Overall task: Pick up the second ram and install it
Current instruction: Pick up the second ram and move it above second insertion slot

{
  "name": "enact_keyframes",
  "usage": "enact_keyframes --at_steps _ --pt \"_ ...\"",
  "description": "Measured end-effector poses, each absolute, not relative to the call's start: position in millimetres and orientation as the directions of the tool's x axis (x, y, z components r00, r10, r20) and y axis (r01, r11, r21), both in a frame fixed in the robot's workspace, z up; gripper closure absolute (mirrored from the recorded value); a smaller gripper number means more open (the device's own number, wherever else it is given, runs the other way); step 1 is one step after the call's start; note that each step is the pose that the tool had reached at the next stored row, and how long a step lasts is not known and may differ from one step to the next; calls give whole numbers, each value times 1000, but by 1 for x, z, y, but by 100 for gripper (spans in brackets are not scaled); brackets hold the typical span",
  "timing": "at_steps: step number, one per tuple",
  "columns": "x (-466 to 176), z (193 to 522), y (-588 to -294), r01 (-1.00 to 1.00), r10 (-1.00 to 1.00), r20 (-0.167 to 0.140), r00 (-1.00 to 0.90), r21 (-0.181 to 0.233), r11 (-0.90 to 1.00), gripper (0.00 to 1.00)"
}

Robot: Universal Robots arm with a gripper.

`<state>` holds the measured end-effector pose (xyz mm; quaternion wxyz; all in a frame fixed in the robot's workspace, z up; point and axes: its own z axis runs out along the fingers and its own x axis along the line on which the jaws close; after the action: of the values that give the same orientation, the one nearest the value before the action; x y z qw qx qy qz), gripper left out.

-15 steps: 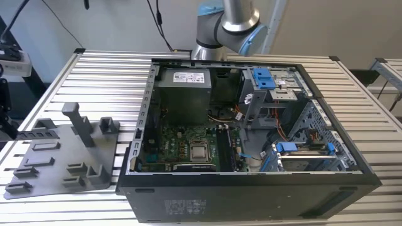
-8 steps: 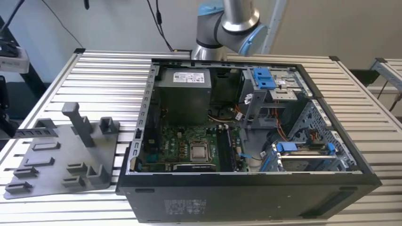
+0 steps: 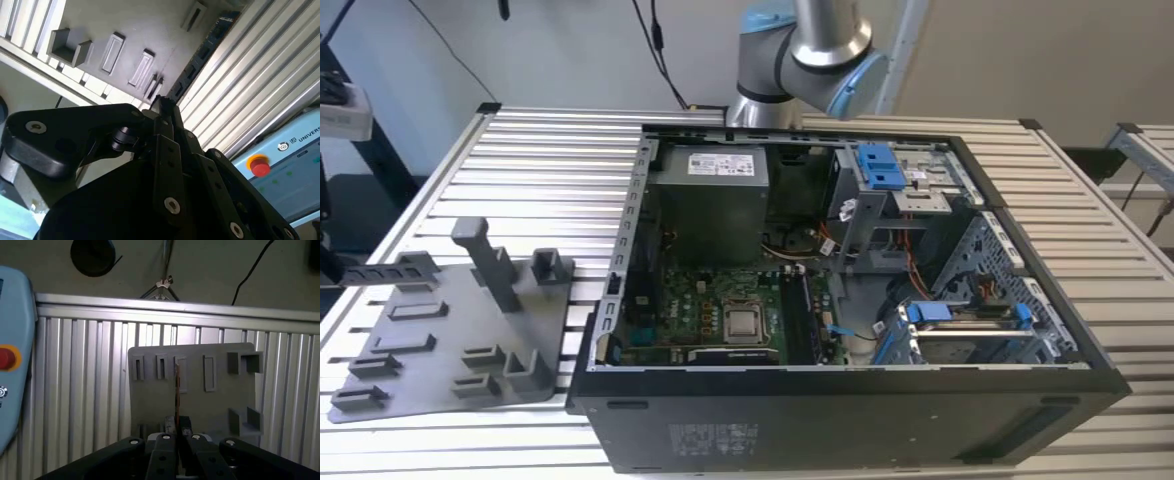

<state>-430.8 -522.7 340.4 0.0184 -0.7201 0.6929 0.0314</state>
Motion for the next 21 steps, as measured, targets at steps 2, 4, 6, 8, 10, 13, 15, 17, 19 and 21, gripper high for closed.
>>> enact_keyframes --at_steps 2,4,6,8,10,13,15,17,19,21 --pt "-431 343 -523 -999 -997 -71 38 17 -39 85" --pt "-431 346 -523 -999 -997 -71 38 17 -39 85" --pt "-431 349 -523 -999 -997 -71 38 17 -39 85" --pt "-431 352 -523 -999 -997 -71 38 17 -39 85" --pt "-431 355 -523 -999 -997 -71 38 17 -39 85" --pt "-431 361 -523 -999 -997 -71 38 17 -39 85" --pt "-431 364 -523 -999 -997 -71 38 17 -39 85" --pt "-431 369 -523 -999 -997 -71 38 17 -39 85" --pt "-431 373 -523 -999 -997 -71 38 17 -39 85" --pt "-431 377 -523 -999 -997 -71 38 17 -39 85"
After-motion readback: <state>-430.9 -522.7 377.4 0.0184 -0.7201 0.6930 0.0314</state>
